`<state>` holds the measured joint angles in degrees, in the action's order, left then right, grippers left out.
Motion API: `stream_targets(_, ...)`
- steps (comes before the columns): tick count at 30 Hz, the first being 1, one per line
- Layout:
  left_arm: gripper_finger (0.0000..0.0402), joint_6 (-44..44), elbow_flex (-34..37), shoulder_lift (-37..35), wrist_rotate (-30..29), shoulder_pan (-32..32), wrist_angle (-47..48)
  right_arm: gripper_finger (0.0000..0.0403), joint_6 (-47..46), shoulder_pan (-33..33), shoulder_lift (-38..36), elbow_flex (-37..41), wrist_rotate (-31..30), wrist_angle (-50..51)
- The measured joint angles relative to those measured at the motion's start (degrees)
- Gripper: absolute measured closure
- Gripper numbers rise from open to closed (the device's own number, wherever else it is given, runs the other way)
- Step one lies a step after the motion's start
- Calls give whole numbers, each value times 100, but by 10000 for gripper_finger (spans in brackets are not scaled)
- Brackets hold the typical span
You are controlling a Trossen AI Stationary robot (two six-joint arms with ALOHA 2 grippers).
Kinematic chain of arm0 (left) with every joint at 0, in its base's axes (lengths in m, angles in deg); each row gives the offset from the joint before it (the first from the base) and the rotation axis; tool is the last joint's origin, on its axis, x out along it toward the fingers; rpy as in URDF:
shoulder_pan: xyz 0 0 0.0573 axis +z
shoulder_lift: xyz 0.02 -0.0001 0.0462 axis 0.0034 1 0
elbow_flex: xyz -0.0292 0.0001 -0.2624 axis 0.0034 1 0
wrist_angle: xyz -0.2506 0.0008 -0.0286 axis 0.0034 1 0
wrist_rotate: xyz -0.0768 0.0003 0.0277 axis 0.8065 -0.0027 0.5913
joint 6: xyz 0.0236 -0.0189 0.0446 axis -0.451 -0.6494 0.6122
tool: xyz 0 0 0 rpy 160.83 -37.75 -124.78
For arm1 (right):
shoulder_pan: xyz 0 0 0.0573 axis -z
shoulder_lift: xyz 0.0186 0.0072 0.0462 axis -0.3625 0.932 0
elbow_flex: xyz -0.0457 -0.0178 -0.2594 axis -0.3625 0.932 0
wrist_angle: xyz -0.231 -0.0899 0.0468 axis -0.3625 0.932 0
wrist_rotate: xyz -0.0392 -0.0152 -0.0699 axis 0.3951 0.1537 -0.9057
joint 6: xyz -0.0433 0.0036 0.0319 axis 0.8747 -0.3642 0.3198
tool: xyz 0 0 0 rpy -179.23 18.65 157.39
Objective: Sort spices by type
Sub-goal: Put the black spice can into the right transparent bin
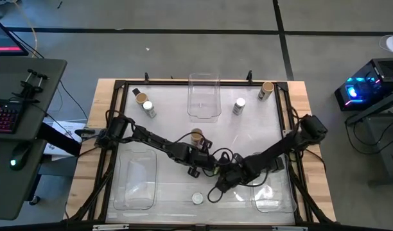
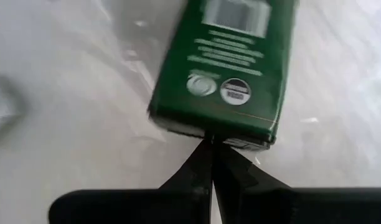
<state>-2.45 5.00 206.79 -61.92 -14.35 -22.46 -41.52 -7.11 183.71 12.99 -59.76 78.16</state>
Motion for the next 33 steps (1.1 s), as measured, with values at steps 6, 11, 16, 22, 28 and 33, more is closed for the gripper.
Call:
stream_targets(6, 402, 209, 0, 0, -497, -91, 177, 403, 138, -116, -135, -223, -407, 196)
stream_targets(11, 402, 223, 0, 0, -543, -121, 239, 403, 140, -98, -137, -266, -508, 162)
stream_targets(16, 401, 368, 0, 0, -532, -247, 347, 403, 140, -100, -137, -266, -530, 183)
stream_targets(22, 402, 612, 0, 0, -511, -380, 426, 403, 162, -100, -190, -266, -562, 154)
stream_targets(28, 402, 611, 0, 0, -508, -376, 424, 403, 169, -100, -322, -268, -802, 58)
stream_targets(33, 402, 567, -33, -15, -473, -307, 91, 403, 187, -72, -366, -283, -1139, -200)
